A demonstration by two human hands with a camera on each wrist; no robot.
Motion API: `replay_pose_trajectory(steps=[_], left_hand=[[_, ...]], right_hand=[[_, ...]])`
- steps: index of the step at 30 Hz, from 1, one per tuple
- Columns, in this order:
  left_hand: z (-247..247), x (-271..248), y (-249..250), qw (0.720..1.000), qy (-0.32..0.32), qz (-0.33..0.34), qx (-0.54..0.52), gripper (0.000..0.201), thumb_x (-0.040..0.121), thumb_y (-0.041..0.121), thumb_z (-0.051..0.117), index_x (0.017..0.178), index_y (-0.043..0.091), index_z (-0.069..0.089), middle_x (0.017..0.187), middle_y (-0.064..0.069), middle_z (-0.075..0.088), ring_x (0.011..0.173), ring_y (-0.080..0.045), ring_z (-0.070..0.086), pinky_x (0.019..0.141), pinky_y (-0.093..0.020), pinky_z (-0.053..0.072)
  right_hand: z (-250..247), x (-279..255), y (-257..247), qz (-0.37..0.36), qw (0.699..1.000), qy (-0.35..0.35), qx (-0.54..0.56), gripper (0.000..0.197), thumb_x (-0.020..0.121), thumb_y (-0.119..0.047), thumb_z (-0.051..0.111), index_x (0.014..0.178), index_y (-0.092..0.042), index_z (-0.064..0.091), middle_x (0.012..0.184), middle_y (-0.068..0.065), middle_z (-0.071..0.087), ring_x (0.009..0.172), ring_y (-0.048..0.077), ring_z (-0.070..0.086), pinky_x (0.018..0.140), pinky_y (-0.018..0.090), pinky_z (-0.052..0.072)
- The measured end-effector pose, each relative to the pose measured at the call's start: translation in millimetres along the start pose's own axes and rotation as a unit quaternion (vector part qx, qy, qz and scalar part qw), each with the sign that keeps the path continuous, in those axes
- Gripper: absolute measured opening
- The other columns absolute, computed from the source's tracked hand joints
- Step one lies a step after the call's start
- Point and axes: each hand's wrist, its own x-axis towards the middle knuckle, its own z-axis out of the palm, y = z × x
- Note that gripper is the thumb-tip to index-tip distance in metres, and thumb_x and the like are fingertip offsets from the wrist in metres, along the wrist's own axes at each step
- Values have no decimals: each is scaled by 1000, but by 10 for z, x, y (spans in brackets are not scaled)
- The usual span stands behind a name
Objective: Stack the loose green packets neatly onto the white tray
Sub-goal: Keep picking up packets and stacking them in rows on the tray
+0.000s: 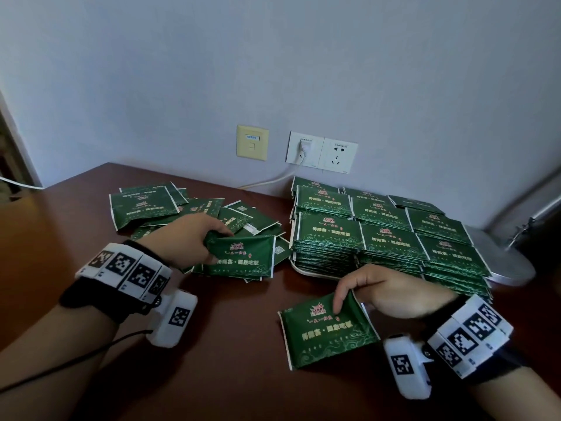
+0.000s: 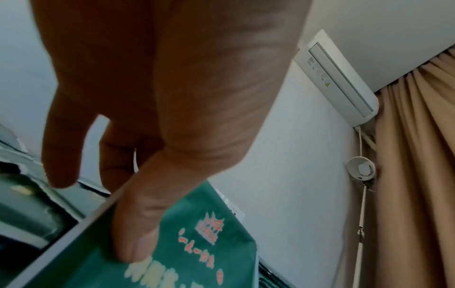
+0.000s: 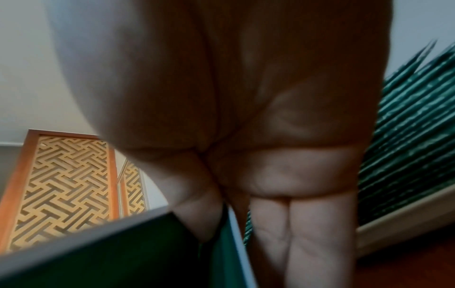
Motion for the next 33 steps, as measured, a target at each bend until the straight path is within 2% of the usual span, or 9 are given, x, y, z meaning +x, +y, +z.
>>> replay_pose_trajectory(steps=[2,5,8,10,13,18,25,29,33], left_hand=[[-1,-5,19,999,1,-4,35,34,78,12,81,106,28,70,98,7,68,91,-15,63,80,-26,48],[-3,-8,27,998,23,12,59,12,80,15,78,81,26,73,79,3,65,82,-20,60,69,-26,44],[-13,-24,15,998,46,17,26,9,76,22,83,83,25,78,95,1,58,97,-15,50,85,-29,41],[-24,-25,32,999,36,27,-7,9,76,27,84,80,21,78,96,4,65,99,-10,55,84,-30,45],[-19,-64,148,991,30,54,-123,7,83,22,78,86,17,76,83,1,75,79,-17,71,72,-35,57],[107,-70,495,928,69,58,-363,7,90,9,69,96,12,71,90,-9,75,79,-20,73,59,-33,61],[91,421,1201,828,59,-14,-558,49,94,-12,52,133,17,52,133,-16,51,104,-32,66,68,-35,61],[131,598,1507,868,86,-1,-489,64,93,-13,48,135,35,43,131,-10,46,82,-30,74,64,-35,61],[287,708,1584,916,107,-6,-386,52,93,-8,51,131,28,53,143,-8,39,61,-15,73,59,-31,61]], right_hand=[[2,-6,-8,2,1000,-1,1,51,87,15,36,90,-12,80,94,5,76,89,28,71,84,41,58],[0,-41,-27,1,1000,-15,1,42,79,-8,41,91,-14,81,77,1,71,65,25,60,64,36,49],[-15,-78,-48,-28,999,-21,-19,28,83,-31,58,96,-17,79,104,-4,74,98,12,68,91,37,54],[-13,-107,-58,-67,996,-17,-53,17,81,-20,77,98,-23,74,99,-4,72,91,10,67,86,33,56],[-38,-108,-40,-86,994,29,-58,40,75,3,80,99,-27,68,94,-11,67,83,3,63,72,23,52],[-164,-108,-136,-175,970,155,67,45,73,15,76,110,-8,61,93,3,73,76,14,66,67,23,54],[-682,-288,-48,-173,895,387,141,35,86,16,57,95,-16,66,62,-15,59,51,2,45,48,15,36],[-999,-321,117,-129,858,471,157,39,87,19,52,94,-18,62,79,0,63,53,7,52,44,16,41],[-1154,-310,337,-69,858,487,145,35,87,17,56,90,-17,59,88,8,60,56,16,50,43,20,41]])
